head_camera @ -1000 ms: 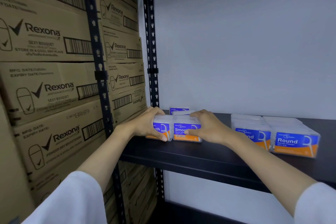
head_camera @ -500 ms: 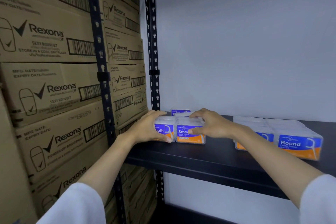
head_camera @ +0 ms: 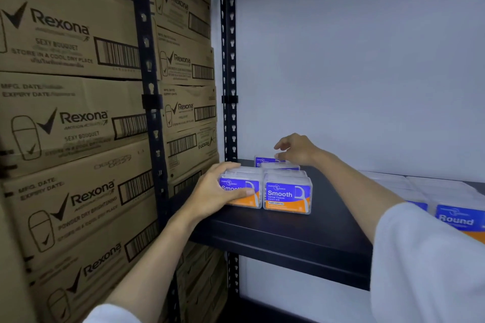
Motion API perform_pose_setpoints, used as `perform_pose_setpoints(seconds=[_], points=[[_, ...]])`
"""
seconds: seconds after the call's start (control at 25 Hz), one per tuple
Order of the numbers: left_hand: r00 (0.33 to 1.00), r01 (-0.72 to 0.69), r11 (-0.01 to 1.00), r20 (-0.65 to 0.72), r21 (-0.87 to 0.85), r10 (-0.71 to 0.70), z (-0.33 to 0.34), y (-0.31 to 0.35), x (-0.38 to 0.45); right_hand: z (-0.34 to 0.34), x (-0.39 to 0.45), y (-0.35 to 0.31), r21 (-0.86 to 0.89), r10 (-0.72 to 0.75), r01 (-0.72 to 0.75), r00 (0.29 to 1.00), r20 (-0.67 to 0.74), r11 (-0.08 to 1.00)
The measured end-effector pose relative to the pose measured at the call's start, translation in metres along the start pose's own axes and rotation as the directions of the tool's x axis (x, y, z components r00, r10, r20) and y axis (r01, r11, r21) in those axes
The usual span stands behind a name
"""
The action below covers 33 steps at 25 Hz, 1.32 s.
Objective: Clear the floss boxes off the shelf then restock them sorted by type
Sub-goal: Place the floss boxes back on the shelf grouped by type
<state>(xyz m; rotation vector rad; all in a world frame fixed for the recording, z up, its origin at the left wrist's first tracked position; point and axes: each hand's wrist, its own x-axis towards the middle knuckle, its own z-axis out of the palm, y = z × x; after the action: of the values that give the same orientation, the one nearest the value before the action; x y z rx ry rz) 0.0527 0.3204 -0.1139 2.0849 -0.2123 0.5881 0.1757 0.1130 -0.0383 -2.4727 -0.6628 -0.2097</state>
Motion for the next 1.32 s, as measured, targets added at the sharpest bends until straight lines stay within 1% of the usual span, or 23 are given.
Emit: perform_pose_setpoints(seconds=[0.08, 0.16, 0.2, 0.32, 0.4, 0.52, 0.56, 0.64, 0.72, 0.84, 0.88, 1.0, 1.08, 1.2, 1.32], points=[[1.000, -0.008, 1.000, -0.003, -0.004, 0.008, 0.000, -0.001, -0.001, 0.005, 0.012, 0.003, -0.025, 0.031, -0.031, 0.999, 0.033, 0.999], [1.000, -0.007, 1.000, -0.002, -0.005, 0.007, 0.000, -0.002, -0.001, 0.005, 0.022, 0.006, -0.033, 0.055, -0.055, 0.998, 0.016, 0.998], [1.000, -0.004, 1.000, 0.000, -0.009, 0.004, -0.001, -0.001, -0.001, 0.005, 0.025, 0.004, -0.048, 0.055, -0.054, 0.998, 0.020, 0.997], [1.000, 0.010, 0.999, 0.010, -0.031, -0.010, -0.001, 0.002, -0.004, 0.007, 0.027, -0.011, -0.095, 0.003, 0.005, 0.996, 0.093, 0.995], [1.000, 0.001, 1.000, -0.007, -0.032, -0.001, -0.001, 0.004, -0.005, 0.011, 0.025, -0.026, -0.049, -0.050, 0.057, 0.989, 0.138, 0.997], [0.999, -0.033, 0.998, -0.030, 0.051, 0.034, -0.001, 0.007, -0.006, 0.016, 0.020, -0.047, 0.038, -0.119, 0.114, 0.973, 0.200, 0.993], [1.000, -0.015, 0.998, -0.022, 0.067, 0.017, -0.001, 0.007, -0.004, 0.016, 0.018, -0.052, 0.066, -0.132, 0.120, 0.965, 0.228, 0.991], [0.999, 0.047, 0.998, 0.020, 0.042, -0.048, -0.003, 0.002, -0.001, 0.015, 0.013, -0.057, 0.112, -0.155, 0.128, 0.946, 0.285, 0.985], [0.993, 0.102, 0.995, 0.058, -0.015, -0.101, -0.004, -0.001, 0.002, 0.009, 0.007, -0.054, 0.143, -0.166, 0.129, 0.944, 0.285, 0.981], [0.986, 0.140, 0.987, 0.096, -0.074, -0.133, -0.003, -0.001, 0.003, -0.010, -0.006, -0.033, 0.178, -0.120, 0.083, 0.971, 0.208, 0.981], [0.985, 0.148, 0.986, 0.103, -0.083, -0.139, -0.003, -0.001, 0.003, -0.016, -0.012, -0.024, 0.160, -0.101, 0.066, 0.971, 0.217, 0.985], [0.987, 0.143, 0.986, 0.090, -0.087, -0.135, -0.002, -0.002, 0.003, -0.026, -0.032, -0.002, 0.064, -0.049, 0.030, 0.942, 0.331, 0.998], [0.986, 0.142, 0.986, 0.096, -0.092, -0.133, -0.001, 0.001, 0.002, -0.027, -0.044, 0.004, 0.079, -0.053, 0.026, 0.931, 0.362, 0.997], [0.987, 0.127, 0.990, 0.109, -0.067, -0.120, -0.004, 0.008, 0.000, -0.026, -0.055, 0.003, 0.119, -0.057, 0.016, 0.934, 0.353, 0.993], [0.981, 0.143, 0.989, 0.139, -0.024, -0.138, -0.008, 0.002, 0.003, -0.029, -0.065, -0.001, 0.082, -0.037, 0.004, 0.911, 0.410, 0.997]])
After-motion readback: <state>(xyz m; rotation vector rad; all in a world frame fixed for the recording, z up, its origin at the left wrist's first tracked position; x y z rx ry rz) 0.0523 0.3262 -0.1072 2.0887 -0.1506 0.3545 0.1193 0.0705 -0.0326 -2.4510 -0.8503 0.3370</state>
